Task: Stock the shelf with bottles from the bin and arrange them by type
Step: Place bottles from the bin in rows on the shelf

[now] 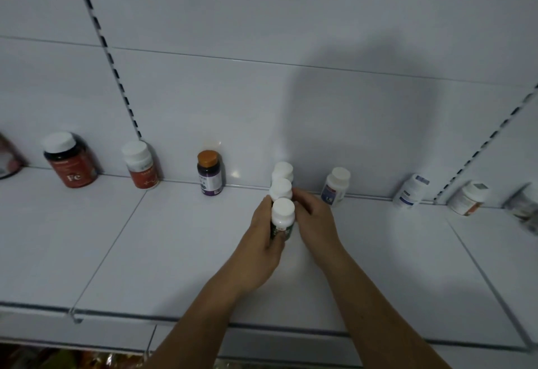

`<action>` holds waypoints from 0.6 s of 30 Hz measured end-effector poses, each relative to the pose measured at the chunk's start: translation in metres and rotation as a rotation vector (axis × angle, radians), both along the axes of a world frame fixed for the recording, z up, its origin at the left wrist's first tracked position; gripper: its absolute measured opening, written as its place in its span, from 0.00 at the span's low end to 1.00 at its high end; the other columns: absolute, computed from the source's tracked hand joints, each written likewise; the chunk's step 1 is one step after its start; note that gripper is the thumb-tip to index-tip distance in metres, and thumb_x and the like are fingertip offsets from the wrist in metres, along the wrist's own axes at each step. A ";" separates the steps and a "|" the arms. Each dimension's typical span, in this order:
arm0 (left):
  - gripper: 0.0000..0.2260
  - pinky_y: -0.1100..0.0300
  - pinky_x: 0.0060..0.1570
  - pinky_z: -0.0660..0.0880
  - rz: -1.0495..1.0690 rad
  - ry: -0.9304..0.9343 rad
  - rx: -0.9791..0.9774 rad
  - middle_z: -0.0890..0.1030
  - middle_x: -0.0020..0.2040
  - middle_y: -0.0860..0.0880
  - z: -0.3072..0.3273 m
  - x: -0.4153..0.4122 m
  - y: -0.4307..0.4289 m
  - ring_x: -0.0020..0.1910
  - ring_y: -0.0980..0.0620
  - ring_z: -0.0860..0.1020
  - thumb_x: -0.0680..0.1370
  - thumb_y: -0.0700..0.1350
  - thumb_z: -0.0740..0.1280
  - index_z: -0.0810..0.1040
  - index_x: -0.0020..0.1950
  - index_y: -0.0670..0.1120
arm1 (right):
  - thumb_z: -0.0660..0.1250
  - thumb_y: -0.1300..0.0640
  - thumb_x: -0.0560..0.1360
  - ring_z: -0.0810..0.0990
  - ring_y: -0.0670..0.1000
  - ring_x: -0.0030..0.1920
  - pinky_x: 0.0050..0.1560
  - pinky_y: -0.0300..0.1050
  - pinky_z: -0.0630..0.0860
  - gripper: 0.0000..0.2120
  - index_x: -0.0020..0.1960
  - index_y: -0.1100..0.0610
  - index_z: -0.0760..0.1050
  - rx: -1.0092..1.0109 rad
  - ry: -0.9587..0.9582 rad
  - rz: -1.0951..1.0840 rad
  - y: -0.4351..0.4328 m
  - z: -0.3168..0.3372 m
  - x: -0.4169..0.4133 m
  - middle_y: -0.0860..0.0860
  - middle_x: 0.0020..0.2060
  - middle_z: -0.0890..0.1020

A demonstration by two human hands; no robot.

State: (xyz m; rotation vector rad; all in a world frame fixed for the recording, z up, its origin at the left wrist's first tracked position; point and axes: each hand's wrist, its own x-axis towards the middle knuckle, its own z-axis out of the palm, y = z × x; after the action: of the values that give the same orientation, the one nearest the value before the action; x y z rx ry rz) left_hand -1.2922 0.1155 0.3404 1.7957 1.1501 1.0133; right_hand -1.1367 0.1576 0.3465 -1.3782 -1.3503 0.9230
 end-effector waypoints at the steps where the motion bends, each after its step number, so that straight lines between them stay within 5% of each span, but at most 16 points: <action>1: 0.36 0.44 0.80 0.62 0.004 0.003 0.011 0.62 0.83 0.54 -0.001 0.000 0.001 0.82 0.55 0.62 0.83 0.34 0.65 0.53 0.86 0.50 | 0.65 0.61 0.82 0.84 0.40 0.53 0.54 0.36 0.78 0.14 0.61 0.49 0.84 0.000 0.002 -0.001 0.000 -0.001 0.000 0.42 0.53 0.87; 5: 0.34 0.49 0.80 0.63 0.004 0.004 0.009 0.64 0.82 0.53 -0.003 0.003 0.002 0.81 0.55 0.63 0.83 0.34 0.65 0.55 0.85 0.49 | 0.65 0.61 0.82 0.83 0.37 0.52 0.50 0.30 0.76 0.14 0.61 0.49 0.84 0.000 0.034 -0.032 0.000 -0.003 0.004 0.40 0.52 0.87; 11: 0.34 0.65 0.79 0.59 0.020 0.026 0.020 0.62 0.82 0.51 -0.006 0.010 0.001 0.81 0.59 0.62 0.84 0.35 0.65 0.54 0.86 0.48 | 0.64 0.61 0.82 0.84 0.41 0.53 0.54 0.39 0.78 0.13 0.60 0.49 0.84 -0.010 0.046 -0.057 0.003 -0.006 0.007 0.43 0.52 0.87; 18: 0.33 0.66 0.78 0.60 0.032 0.014 0.024 0.64 0.81 0.52 -0.005 0.012 0.004 0.80 0.60 0.62 0.83 0.34 0.65 0.56 0.85 0.48 | 0.62 0.63 0.82 0.83 0.40 0.54 0.54 0.35 0.76 0.16 0.61 0.50 0.83 0.002 0.033 -0.034 0.003 -0.006 0.006 0.43 0.54 0.86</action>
State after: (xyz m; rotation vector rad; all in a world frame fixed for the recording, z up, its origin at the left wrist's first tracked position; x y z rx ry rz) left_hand -1.2806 0.1195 0.3354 1.8110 1.1828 1.0392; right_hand -1.1304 0.1608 0.3400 -1.3749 -1.2987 0.9175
